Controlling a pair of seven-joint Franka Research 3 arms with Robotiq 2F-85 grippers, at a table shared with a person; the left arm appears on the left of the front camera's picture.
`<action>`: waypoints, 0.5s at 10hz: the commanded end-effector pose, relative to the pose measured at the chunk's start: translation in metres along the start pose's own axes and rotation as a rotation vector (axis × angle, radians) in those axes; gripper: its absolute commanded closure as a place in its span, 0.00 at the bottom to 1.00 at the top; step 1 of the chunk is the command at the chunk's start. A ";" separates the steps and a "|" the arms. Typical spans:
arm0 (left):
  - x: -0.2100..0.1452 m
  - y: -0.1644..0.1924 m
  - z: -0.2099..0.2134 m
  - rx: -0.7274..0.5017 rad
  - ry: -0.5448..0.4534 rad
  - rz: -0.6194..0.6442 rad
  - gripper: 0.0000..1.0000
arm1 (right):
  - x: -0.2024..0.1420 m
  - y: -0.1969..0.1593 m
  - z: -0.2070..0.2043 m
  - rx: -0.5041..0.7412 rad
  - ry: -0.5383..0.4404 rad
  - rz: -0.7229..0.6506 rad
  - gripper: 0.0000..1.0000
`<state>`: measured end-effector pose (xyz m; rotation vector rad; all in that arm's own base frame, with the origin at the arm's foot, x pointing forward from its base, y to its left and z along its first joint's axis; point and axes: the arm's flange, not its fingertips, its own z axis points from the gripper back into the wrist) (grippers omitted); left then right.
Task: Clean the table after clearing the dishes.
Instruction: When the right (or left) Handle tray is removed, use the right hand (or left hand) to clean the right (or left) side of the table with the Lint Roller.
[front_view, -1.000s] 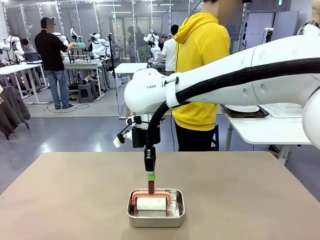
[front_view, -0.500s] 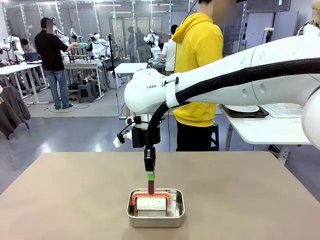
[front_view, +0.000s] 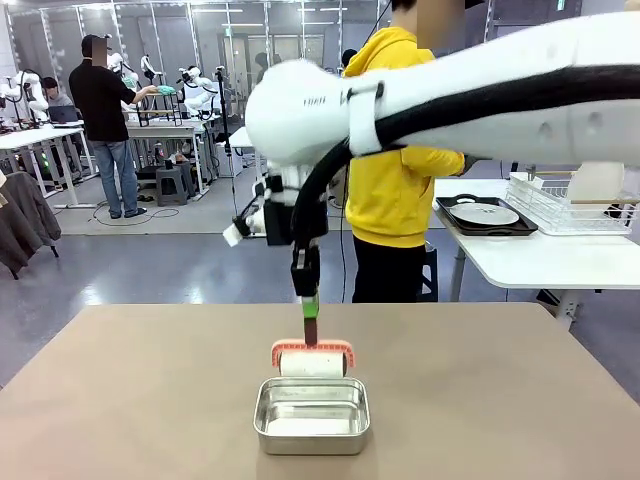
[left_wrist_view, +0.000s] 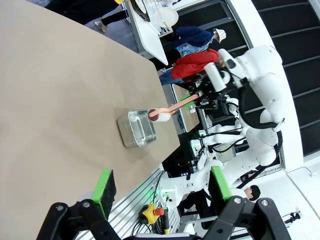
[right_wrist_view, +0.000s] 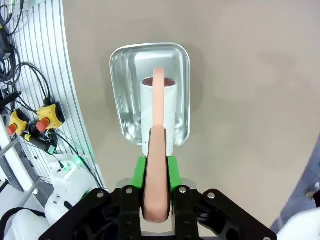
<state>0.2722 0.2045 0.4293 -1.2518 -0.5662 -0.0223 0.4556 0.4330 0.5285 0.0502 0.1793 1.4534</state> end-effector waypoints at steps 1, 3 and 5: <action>-0.001 -0.002 0.002 -0.008 -0.007 -0.004 0.05 | -0.006 0.005 0.010 -0.056 0.016 -0.066 1.00; -0.001 -0.002 0.002 -0.008 -0.007 -0.004 0.05 | -0.002 -0.003 0.011 -0.049 0.003 -0.059 1.00; -0.001 -0.002 0.002 -0.008 -0.007 -0.004 0.05 | -0.010 0.004 0.024 -0.046 -0.010 -0.039 1.00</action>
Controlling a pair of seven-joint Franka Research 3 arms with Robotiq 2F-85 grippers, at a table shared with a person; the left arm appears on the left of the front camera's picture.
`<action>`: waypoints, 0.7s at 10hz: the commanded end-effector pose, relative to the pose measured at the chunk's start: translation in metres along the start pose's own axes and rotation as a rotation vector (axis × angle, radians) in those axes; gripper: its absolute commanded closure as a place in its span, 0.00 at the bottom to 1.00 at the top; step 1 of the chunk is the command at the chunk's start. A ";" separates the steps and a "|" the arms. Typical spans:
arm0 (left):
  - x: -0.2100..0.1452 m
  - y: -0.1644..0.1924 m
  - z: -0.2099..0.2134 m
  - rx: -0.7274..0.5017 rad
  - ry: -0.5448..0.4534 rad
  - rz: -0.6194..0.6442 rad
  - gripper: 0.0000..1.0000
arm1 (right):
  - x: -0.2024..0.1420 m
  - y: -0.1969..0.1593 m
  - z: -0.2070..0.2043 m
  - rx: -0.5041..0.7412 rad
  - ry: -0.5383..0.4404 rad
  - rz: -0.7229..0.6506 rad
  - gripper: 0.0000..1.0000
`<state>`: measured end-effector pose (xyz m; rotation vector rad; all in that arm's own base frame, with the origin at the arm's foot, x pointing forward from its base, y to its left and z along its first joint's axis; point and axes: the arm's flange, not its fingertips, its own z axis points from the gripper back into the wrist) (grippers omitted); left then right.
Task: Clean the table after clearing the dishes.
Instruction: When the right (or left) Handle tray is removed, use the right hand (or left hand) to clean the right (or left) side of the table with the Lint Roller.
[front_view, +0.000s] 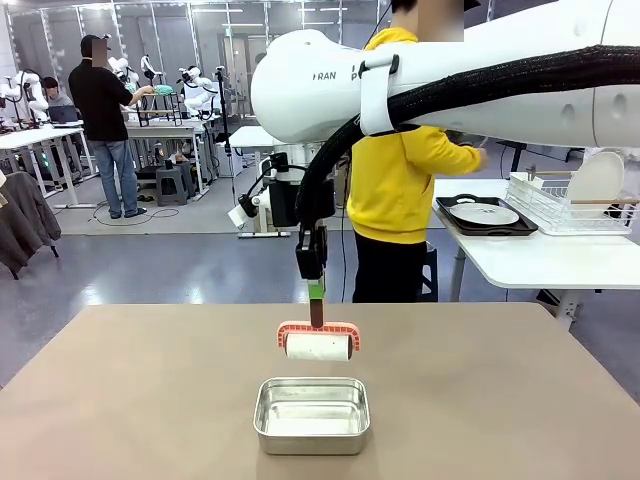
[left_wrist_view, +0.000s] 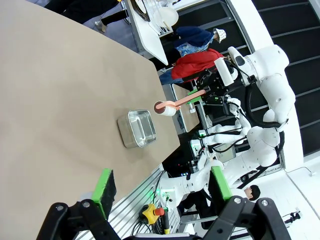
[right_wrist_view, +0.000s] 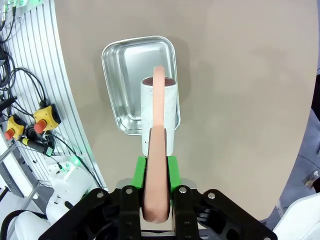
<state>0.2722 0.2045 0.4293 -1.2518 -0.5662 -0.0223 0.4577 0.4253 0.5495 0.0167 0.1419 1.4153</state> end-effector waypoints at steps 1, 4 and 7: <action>-0.001 -0.002 0.002 -0.008 -0.007 -0.004 0.05 | -0.001 0.004 0.004 -0.003 -0.003 0.002 1.00; -0.001 -0.002 0.002 -0.008 -0.007 -0.004 0.05 | 0.000 0.000 0.002 -0.002 -0.003 0.001 0.79; -0.001 -0.002 0.002 -0.008 -0.007 -0.004 0.05 | -0.085 -0.010 -0.002 0.007 -0.183 -0.385 0.79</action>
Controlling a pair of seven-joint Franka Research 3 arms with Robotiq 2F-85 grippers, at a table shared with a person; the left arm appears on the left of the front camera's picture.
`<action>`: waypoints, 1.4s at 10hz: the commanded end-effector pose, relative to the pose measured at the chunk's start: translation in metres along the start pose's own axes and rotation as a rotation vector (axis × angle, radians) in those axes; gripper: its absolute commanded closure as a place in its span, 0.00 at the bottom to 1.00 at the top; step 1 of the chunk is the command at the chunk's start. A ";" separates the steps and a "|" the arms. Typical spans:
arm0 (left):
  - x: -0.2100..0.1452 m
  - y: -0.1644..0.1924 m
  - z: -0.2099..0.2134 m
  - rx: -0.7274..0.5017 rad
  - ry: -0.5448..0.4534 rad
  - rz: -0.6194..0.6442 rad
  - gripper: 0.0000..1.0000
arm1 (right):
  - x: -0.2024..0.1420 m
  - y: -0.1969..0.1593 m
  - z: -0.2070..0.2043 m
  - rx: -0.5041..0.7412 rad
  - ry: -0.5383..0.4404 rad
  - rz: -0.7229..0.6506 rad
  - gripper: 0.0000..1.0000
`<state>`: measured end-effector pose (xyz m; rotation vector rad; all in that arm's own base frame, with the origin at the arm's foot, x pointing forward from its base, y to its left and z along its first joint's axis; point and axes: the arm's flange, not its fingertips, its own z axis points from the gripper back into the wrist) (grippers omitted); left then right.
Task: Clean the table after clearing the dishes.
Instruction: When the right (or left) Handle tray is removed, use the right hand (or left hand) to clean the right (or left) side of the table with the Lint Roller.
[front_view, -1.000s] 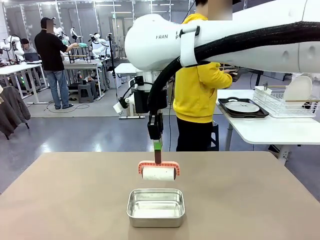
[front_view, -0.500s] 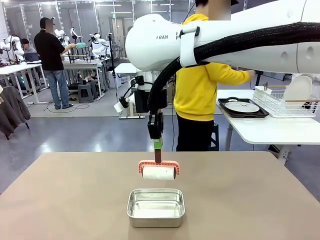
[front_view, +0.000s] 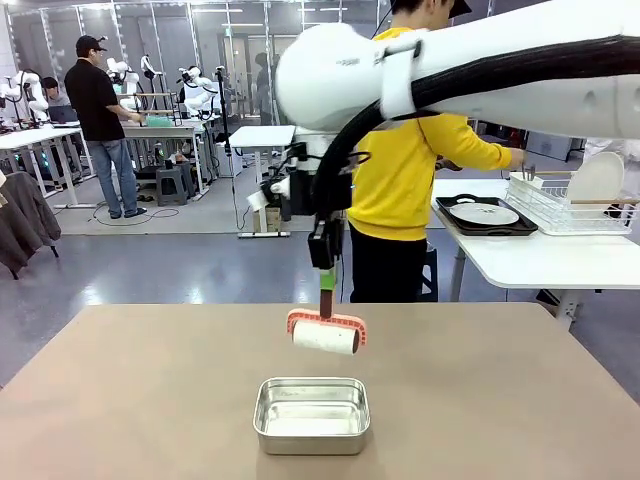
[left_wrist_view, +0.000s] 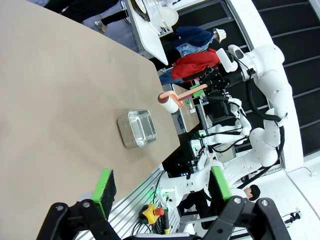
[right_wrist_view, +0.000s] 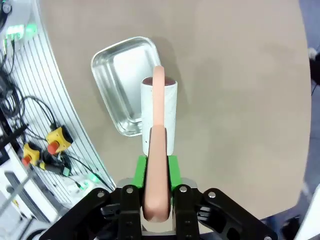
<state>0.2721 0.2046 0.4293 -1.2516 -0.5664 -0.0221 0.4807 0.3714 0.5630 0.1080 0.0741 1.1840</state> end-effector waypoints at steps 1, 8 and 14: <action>-0.001 -0.002 0.002 -0.008 -0.006 -0.004 0.05 | -0.070 0.002 -0.012 -0.029 -0.159 -0.309 0.79; -0.001 -0.002 0.002 -0.008 -0.006 -0.004 0.05 | -0.190 -0.058 -0.079 0.302 -0.513 -0.986 0.79; -0.001 -0.002 0.002 -0.008 -0.006 -0.004 0.05 | -0.197 -0.067 -0.087 0.291 -0.476 -1.034 0.79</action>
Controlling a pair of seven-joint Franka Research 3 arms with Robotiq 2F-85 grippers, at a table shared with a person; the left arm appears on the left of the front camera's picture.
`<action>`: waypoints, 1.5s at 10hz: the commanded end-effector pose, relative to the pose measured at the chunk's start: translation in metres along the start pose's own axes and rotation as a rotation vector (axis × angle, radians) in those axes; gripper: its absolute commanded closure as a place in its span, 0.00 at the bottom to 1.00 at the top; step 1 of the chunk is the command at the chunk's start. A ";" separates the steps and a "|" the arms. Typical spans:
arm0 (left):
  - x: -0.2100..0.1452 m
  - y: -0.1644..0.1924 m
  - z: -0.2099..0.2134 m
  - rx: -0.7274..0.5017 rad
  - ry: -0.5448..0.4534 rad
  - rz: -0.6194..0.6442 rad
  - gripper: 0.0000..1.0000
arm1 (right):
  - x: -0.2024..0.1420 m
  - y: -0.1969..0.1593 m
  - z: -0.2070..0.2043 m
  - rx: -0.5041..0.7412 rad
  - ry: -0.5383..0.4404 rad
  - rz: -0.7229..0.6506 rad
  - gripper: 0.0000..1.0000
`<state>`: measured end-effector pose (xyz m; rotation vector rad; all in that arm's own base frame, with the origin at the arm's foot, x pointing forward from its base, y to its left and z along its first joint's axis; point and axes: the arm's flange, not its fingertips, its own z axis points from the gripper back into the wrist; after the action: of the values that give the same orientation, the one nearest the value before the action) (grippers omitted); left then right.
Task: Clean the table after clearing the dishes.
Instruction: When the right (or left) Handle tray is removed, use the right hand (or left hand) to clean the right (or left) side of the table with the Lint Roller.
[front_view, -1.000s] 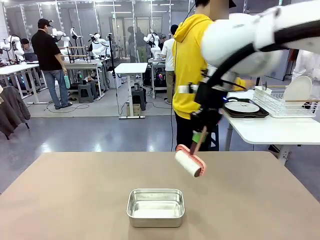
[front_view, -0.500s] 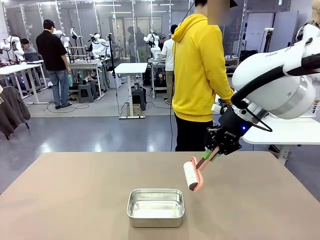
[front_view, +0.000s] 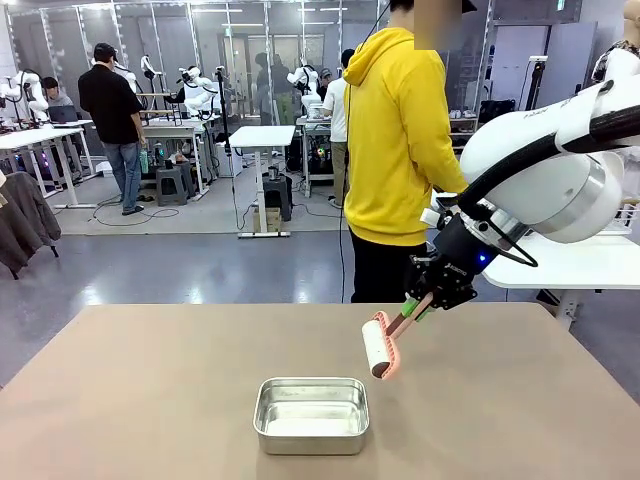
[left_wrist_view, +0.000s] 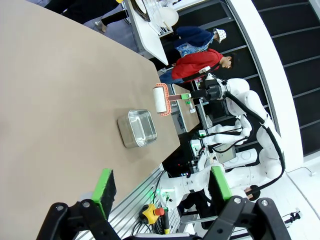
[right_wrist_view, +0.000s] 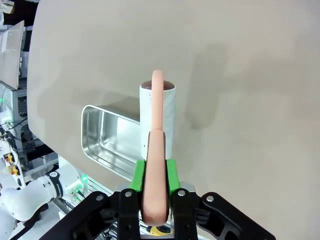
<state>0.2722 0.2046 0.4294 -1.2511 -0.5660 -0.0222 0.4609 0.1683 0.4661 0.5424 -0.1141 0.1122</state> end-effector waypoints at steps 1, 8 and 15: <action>-0.001 -0.001 0.002 -0.009 -0.007 -0.004 0.05 | -0.002 0.001 0.002 -0.009 -0.003 -0.022 0.79; -0.001 -0.001 0.002 -0.009 -0.007 -0.004 0.05 | 0.029 -0.035 -0.027 0.020 0.004 -0.192 0.79; -0.001 -0.001 0.002 -0.009 -0.007 -0.004 0.05 | 0.072 -0.062 -0.042 0.127 0.076 -0.215 0.79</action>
<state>0.2723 0.2045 0.4294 -1.2511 -0.5658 -0.0224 0.5367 0.1458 0.4083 0.6382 0.0162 -0.0859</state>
